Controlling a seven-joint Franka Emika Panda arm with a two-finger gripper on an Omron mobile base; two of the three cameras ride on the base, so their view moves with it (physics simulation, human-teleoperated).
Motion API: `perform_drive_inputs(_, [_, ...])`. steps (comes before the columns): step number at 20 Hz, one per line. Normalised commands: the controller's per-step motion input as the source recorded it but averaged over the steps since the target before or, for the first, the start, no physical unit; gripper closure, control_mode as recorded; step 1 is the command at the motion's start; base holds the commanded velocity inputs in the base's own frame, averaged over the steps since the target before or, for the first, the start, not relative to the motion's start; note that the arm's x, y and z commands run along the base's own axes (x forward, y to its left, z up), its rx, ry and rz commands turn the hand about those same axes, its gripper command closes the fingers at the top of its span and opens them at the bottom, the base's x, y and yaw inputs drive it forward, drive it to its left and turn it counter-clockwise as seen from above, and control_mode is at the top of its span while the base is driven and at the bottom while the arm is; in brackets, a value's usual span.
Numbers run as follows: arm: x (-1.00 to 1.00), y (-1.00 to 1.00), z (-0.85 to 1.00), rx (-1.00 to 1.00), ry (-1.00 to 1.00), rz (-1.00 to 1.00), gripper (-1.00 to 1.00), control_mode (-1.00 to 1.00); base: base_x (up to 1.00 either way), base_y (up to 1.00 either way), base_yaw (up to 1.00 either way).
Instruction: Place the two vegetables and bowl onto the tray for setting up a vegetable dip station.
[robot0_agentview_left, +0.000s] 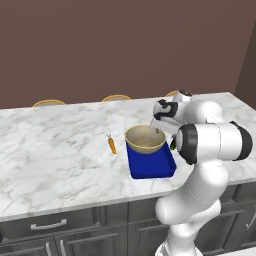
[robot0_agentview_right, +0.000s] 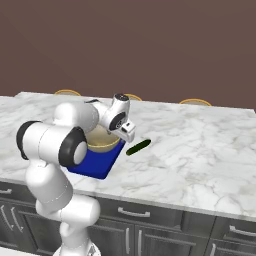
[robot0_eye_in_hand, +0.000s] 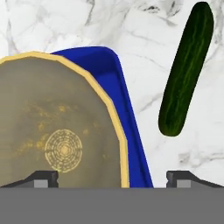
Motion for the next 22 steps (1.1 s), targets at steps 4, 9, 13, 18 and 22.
perform_drive_inputs(4, [0.00, -0.31, 0.36, 0.00, 0.00, 0.00, -1.00, -1.00, 0.00, 0.00, 0.00])
perform_drive_inputs(9, [0.00, -0.30, 0.22, 0.00, 0.00, 0.00, -1.00, -1.00, 0.00, 0.00, 0.00])
perform_drive_inputs(13, [0.00, -0.21, 0.07, -0.01, 0.00, 0.00, -1.00, -1.00, 0.00, 0.00, 0.00])
perform_drive_inputs(18, [0.00, -0.29, 0.00, -0.04, 0.00, 0.00, -1.00, -1.00, 0.00, 0.00, 0.00])
perform_drive_inputs(22, [0.00, -0.24, 0.00, -0.07, -0.01, 0.00, -1.00, -1.00, 0.00, 0.00, 0.00])
